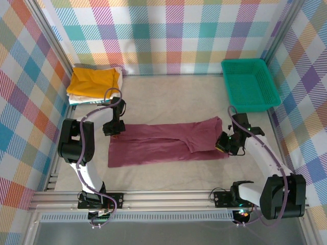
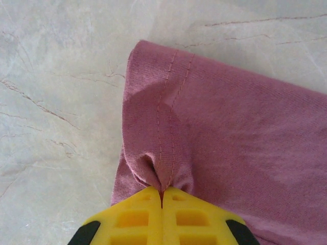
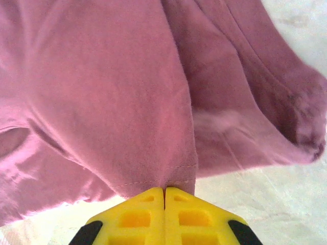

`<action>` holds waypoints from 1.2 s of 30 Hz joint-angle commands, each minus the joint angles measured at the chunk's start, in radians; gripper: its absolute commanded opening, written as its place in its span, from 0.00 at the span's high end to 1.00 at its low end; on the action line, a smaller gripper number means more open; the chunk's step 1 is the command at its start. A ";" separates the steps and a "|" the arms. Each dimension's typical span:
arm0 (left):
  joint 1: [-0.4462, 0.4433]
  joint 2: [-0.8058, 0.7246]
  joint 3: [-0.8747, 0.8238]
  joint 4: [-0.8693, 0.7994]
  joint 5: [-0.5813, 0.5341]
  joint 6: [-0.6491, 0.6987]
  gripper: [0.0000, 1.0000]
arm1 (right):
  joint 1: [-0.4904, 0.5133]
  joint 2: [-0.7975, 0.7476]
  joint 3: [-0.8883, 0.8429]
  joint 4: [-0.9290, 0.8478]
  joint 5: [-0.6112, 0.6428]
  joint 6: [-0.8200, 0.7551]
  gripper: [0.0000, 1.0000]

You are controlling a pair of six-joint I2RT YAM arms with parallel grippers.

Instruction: Fold and stack the t-shirts

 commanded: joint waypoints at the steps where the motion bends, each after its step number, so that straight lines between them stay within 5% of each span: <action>1: 0.008 -0.002 0.000 0.014 0.015 -0.013 1.00 | 0.004 -0.025 -0.044 -0.053 0.009 0.042 1.00; 4: 0.007 0.003 0.006 0.014 0.020 -0.011 1.00 | 0.004 0.006 -0.070 -0.031 -0.005 0.050 0.96; 10: 0.007 -0.011 0.008 0.010 0.019 -0.011 1.00 | 0.007 0.016 -0.014 -0.061 0.069 0.038 0.57; 13: 0.008 -0.014 0.009 0.011 0.022 -0.011 1.00 | 0.087 -0.014 0.049 -0.045 0.128 0.010 0.60; 18: 0.008 -0.020 0.006 0.007 0.025 -0.018 1.00 | 0.361 -0.006 0.149 -0.002 0.315 -0.032 0.62; 24: 0.008 -0.016 0.015 -0.001 0.025 -0.018 1.00 | 0.562 0.105 0.152 0.148 0.298 -0.207 0.71; 36: 0.008 -0.011 0.006 0.005 0.032 -0.018 1.00 | 0.638 0.392 0.191 0.210 0.328 -0.204 0.63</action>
